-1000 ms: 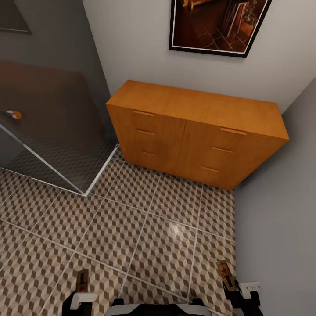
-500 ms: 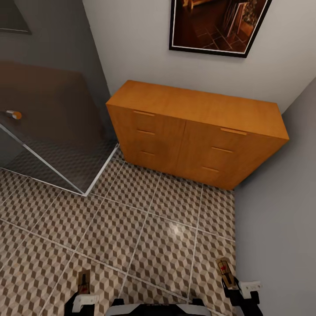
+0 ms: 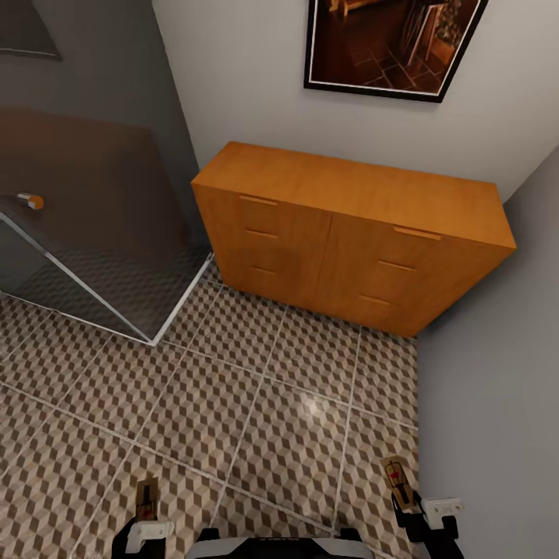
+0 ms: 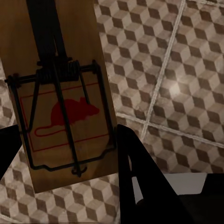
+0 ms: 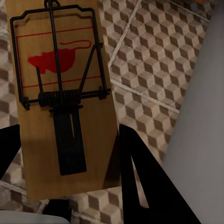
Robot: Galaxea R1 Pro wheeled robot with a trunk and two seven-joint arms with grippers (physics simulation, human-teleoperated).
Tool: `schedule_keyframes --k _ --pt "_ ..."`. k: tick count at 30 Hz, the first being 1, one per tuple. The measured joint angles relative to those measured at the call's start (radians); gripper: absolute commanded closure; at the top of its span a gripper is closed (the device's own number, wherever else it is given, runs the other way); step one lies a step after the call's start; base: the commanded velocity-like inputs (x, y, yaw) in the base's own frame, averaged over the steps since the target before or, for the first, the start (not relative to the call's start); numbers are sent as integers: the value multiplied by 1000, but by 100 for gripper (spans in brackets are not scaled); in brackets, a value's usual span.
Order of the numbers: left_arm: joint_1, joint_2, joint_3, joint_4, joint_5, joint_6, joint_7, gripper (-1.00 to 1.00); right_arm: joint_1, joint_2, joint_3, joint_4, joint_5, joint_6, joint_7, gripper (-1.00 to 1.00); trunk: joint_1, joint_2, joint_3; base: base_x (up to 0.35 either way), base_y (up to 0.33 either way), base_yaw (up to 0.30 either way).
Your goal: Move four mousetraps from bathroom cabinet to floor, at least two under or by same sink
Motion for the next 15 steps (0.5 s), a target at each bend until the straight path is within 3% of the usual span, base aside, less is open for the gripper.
schedule_keyframes --k 5,15 --pt "0 0 0 0 0 1 0 100 0 0 0 0 0 -1 1 100 0 0 -2 0 0 188" --pt "0 0 0 0 0 12 0 100 0 0 0 0 0 -1 1 100 0 0 -2 0 0 9"
